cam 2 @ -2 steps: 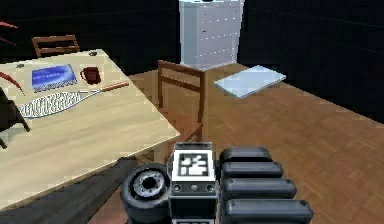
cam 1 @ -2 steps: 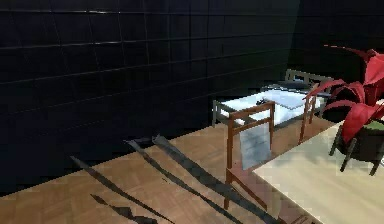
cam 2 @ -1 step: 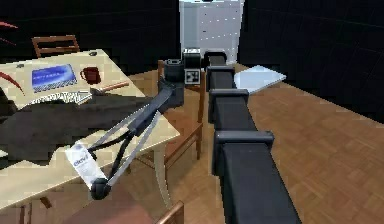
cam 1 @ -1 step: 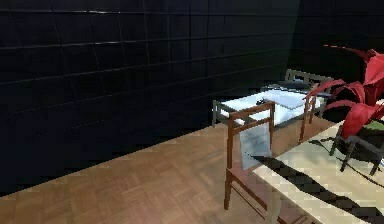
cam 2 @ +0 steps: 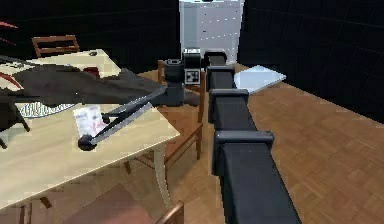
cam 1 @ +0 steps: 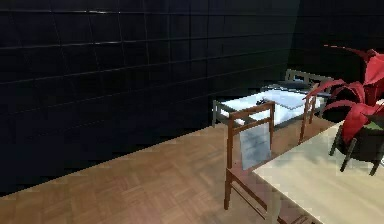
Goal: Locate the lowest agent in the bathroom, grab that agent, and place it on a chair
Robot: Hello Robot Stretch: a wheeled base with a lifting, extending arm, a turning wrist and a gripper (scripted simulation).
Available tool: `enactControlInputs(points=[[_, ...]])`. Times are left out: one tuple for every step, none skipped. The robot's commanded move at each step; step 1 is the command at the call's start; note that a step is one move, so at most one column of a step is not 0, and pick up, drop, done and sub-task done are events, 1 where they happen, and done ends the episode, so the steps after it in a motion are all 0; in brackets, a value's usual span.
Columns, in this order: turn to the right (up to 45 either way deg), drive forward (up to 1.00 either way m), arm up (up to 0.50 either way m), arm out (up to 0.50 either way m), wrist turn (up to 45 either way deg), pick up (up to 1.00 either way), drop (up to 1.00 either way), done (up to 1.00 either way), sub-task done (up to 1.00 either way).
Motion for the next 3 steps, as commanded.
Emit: enactControlInputs(points=[[0.0, 0.0, -0.34, 0.0, 0.0, 0.0, 0.0, 0.0, 0.0], [0.0, 0.0, -0.5, 0.0, 0.0, 0.0, 0.0, 0.0, 0.0], [0.0, 0.0, 0.0, 0.0, 0.0, 0.0, 1.0, 0.0, 0.0]])
